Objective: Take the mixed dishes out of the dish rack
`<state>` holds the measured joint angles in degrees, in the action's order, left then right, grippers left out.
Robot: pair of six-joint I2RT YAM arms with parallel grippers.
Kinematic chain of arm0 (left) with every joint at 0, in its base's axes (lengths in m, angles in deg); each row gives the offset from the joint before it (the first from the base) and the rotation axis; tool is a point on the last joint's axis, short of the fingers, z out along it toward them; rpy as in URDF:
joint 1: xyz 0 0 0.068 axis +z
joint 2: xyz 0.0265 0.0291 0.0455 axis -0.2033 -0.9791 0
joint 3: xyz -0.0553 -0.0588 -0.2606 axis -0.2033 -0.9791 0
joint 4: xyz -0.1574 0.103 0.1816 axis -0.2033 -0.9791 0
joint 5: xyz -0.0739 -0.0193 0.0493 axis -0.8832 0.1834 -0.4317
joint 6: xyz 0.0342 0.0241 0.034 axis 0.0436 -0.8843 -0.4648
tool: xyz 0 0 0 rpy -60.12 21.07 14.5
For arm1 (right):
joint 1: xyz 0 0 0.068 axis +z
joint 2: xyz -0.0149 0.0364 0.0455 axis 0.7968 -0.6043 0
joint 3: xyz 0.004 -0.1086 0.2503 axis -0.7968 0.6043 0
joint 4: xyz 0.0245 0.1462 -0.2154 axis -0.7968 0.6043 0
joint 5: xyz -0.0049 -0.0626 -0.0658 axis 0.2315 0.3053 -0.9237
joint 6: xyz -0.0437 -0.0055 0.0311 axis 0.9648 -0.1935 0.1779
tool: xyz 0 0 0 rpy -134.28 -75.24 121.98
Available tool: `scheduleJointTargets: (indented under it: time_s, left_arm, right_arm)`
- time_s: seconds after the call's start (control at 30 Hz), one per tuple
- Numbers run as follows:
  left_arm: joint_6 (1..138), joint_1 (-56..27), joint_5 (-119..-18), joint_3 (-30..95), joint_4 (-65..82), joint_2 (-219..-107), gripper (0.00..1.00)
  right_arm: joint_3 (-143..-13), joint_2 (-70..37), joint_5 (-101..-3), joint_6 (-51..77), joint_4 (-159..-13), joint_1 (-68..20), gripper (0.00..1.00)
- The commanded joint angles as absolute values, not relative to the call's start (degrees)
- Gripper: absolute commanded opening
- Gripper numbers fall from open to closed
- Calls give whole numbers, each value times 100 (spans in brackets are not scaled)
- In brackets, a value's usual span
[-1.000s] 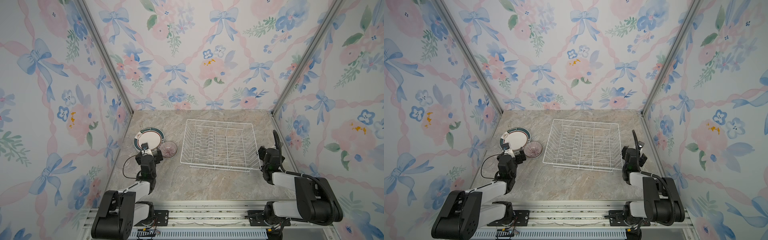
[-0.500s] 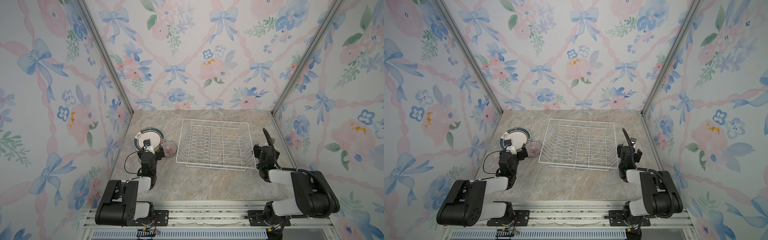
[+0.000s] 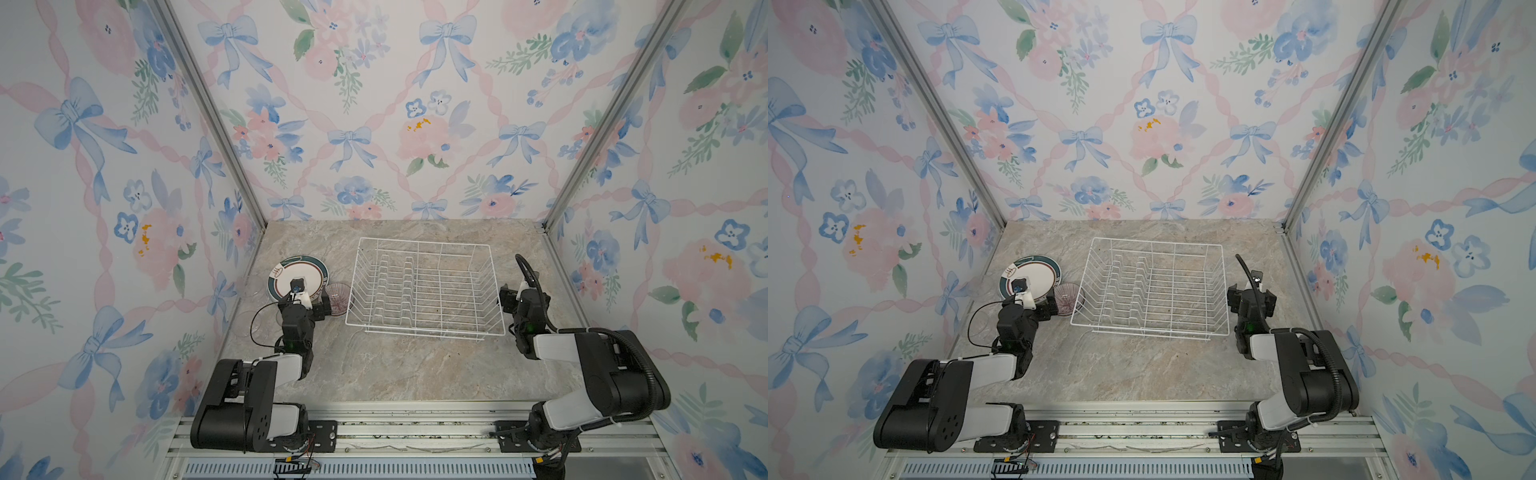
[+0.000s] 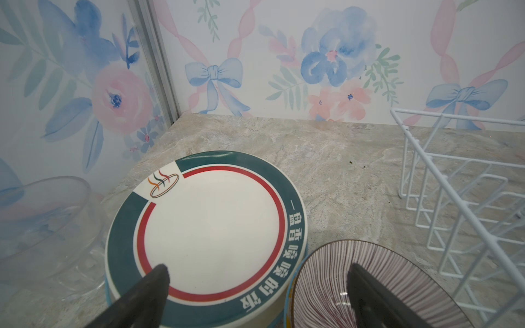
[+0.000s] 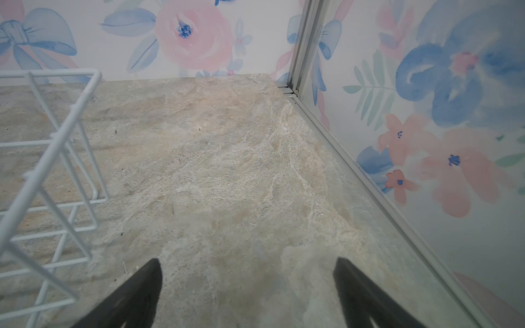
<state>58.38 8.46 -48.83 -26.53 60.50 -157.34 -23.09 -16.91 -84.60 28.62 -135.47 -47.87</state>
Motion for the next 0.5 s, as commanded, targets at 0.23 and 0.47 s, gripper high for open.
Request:
scheduleJointTargets:
  time_s: [0.23,0.47]
  left_arm:
    - [5472,911,-5577,-2715,6372,-15803,98]
    - [5257,980,-5944,-2827,7372,-16506,98]
  right_arm:
    - [-2197,-1761,-8360,3036,-14045,-4633,97]
    - [-2197,-1761,-8346,3024,-14036,-4637,97]
